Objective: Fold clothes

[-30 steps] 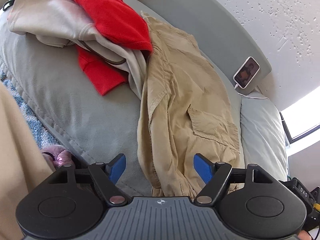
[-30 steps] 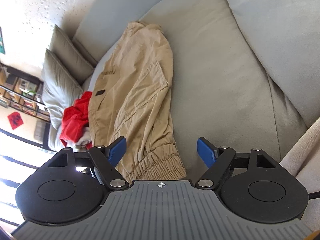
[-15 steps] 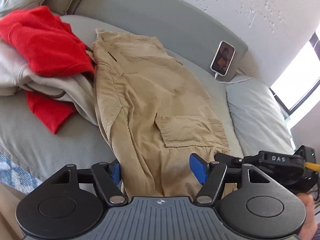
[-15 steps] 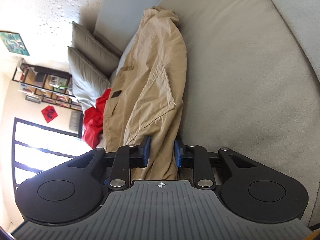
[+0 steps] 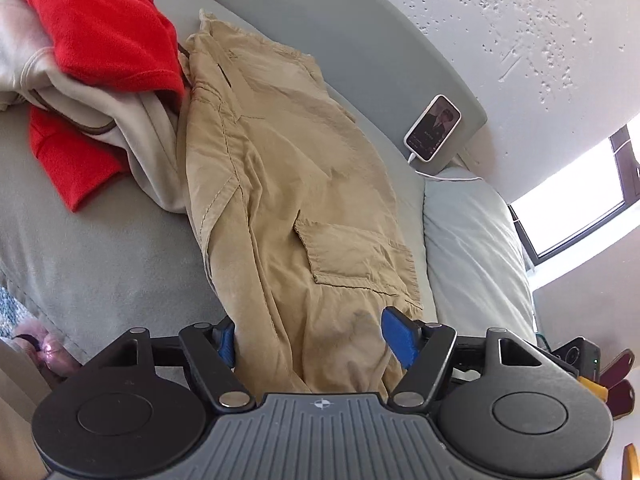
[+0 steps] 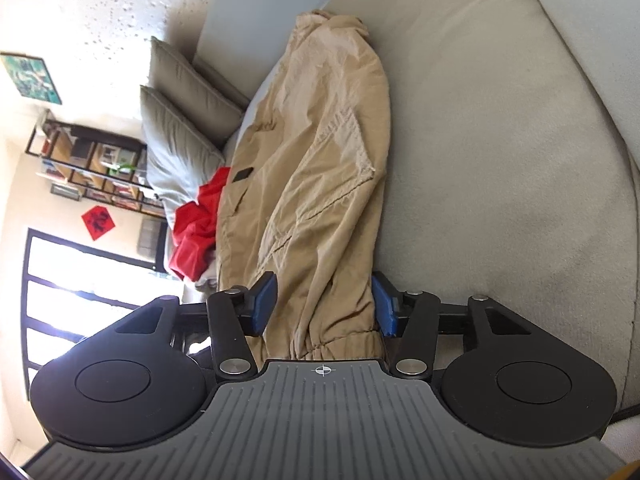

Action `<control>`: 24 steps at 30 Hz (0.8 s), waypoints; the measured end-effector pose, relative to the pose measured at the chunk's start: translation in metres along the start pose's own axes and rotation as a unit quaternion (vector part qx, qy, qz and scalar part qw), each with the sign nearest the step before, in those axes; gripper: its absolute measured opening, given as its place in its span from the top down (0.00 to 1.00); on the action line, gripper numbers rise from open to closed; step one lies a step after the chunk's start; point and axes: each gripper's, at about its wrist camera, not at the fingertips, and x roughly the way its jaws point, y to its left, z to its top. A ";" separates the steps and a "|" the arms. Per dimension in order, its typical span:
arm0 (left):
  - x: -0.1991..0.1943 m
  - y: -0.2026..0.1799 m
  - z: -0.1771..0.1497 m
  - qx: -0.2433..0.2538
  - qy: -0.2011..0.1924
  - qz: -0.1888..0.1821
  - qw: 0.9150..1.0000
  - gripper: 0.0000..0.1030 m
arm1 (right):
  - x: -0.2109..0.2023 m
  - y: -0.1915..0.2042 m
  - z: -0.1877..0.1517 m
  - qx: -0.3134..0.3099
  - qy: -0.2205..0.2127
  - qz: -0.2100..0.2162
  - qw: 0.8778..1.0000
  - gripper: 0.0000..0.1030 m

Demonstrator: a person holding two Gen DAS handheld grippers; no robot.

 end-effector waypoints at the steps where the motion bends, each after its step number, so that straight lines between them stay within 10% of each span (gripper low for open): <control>1: -0.001 0.001 0.000 -0.007 0.003 -0.001 1.000 0.39 | 0.003 0.004 0.001 -0.014 -0.002 -0.005 1.000 0.48; 4: -0.003 0.004 -0.001 -0.010 0.021 0.017 1.000 0.57 | 0.009 0.005 0.002 -0.032 -0.020 -0.037 0.999 0.83; 9: -0.010 0.013 0.009 -0.035 0.053 -0.003 0.998 0.84 | -0.005 0.017 -0.005 -0.018 -0.040 -0.073 0.996 0.87; 17: -0.042 0.005 0.002 -0.034 0.110 -0.063 0.991 0.86 | -0.064 0.040 -0.034 0.039 -0.051 -0.098 0.993 0.88; 24: -0.048 0.033 -0.015 -0.130 0.115 -0.059 0.983 0.91 | -0.065 0.034 -0.065 0.046 -0.022 -0.104 0.993 0.80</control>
